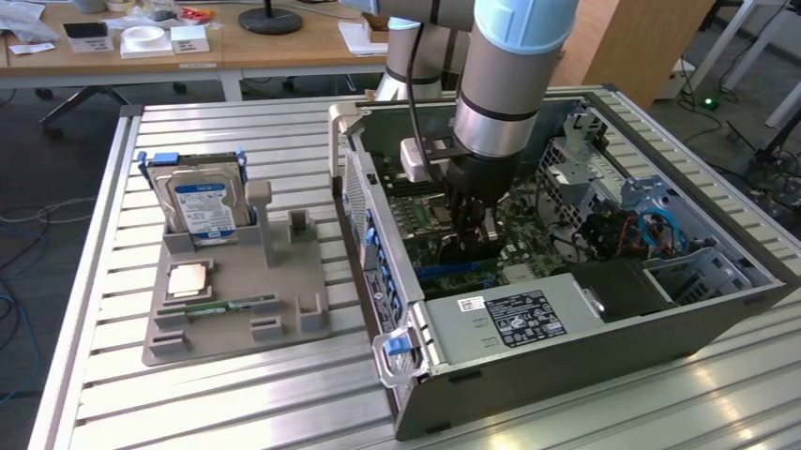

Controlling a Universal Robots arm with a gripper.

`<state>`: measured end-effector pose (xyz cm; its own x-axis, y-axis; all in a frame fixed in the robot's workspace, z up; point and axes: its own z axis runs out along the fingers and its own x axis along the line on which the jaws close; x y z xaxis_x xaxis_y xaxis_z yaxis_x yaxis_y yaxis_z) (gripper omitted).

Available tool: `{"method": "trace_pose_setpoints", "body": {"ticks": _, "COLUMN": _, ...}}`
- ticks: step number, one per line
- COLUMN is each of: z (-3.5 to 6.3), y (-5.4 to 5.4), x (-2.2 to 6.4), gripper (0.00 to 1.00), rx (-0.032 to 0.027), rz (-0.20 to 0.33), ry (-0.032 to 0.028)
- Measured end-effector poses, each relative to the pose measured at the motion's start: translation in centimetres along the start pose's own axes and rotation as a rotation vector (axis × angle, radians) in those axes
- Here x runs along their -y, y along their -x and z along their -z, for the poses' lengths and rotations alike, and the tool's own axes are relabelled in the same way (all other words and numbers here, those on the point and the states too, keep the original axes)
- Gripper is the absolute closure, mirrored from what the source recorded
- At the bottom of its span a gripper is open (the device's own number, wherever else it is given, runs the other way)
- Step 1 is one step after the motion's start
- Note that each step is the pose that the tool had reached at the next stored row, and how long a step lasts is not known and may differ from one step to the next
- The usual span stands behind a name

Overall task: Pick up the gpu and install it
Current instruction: 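Insert the gpu into the slot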

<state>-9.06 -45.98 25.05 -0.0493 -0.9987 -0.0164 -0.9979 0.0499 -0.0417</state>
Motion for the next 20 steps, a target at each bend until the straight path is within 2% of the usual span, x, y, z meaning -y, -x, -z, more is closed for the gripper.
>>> {"method": "trace_pose_setpoints", "body": {"ticks": 20, "z": -0.29, "y": -0.13, "x": -0.04, "gripper": 0.73, "rx": 0.0001, "rz": 0.0, "ry": -0.002}}
